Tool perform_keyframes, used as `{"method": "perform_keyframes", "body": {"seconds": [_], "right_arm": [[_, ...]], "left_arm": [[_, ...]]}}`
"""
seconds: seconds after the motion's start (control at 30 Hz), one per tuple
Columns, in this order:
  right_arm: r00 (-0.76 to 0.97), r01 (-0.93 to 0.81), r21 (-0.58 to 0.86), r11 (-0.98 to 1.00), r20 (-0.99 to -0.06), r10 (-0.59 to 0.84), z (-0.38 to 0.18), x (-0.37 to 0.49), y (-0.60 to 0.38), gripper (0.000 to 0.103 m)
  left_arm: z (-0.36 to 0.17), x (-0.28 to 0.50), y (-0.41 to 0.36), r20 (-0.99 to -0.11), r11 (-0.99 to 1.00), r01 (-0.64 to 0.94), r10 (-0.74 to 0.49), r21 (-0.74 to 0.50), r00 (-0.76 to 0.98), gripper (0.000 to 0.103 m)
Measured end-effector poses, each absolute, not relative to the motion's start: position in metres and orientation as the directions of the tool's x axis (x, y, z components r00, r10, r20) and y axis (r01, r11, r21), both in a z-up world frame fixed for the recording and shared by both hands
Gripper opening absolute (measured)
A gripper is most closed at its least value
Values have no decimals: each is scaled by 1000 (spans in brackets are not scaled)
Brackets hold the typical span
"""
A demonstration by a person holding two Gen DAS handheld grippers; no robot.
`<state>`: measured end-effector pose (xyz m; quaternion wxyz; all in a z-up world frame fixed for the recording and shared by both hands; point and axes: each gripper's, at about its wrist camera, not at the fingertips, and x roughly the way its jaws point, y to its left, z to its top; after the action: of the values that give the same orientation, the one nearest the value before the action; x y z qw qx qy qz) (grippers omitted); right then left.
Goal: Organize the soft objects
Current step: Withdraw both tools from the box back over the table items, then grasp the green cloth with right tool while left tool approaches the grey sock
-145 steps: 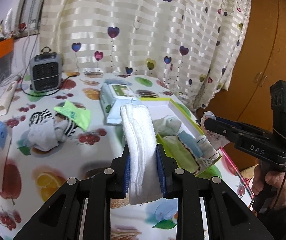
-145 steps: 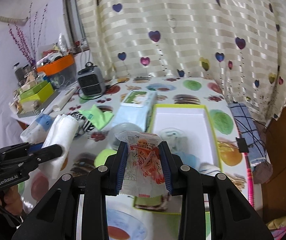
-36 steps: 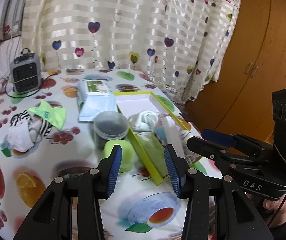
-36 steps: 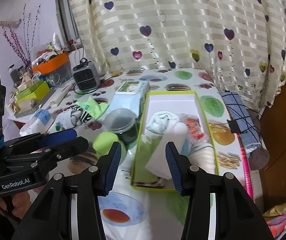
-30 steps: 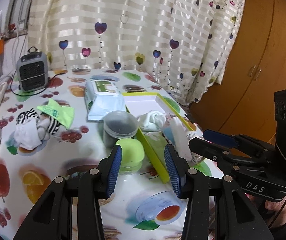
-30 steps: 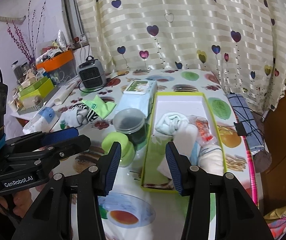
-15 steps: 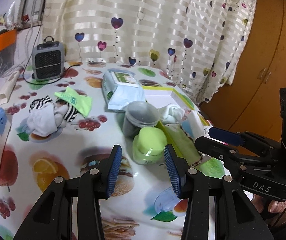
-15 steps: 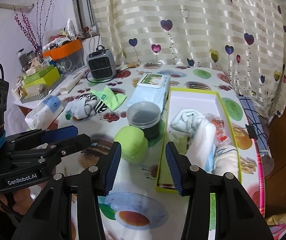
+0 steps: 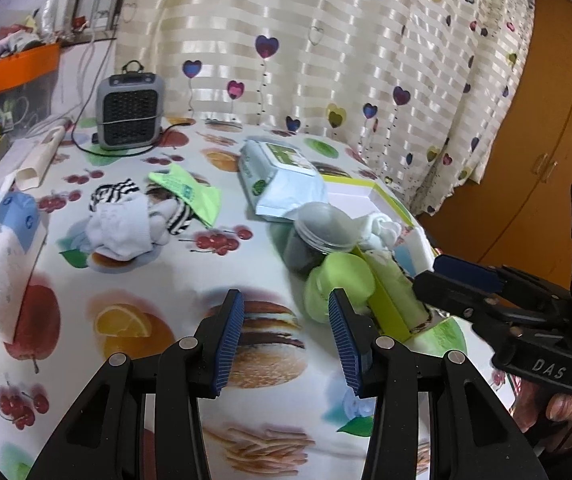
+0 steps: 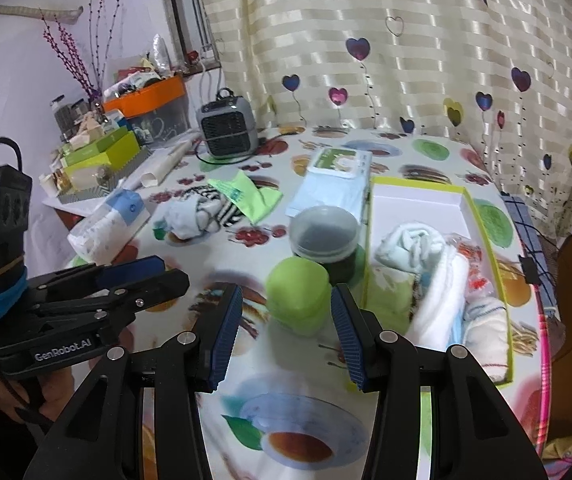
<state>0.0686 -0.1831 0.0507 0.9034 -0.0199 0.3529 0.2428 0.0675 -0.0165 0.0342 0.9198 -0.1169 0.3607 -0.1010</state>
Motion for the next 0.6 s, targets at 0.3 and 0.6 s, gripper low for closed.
{"method": "perform_keyframes", "body": {"seconds": [0.3,0.6], "right_arm": [[629,-521,118,845,-616,474,58,74,-155,47],[586,-572,110,813,-639,499,53,89,-123,47]], "left_arm": [[29,73,15,-651,954,30,-225,-297,725,42],[24,84,42,-662,955,-21,-189,-296,725,42]]}}
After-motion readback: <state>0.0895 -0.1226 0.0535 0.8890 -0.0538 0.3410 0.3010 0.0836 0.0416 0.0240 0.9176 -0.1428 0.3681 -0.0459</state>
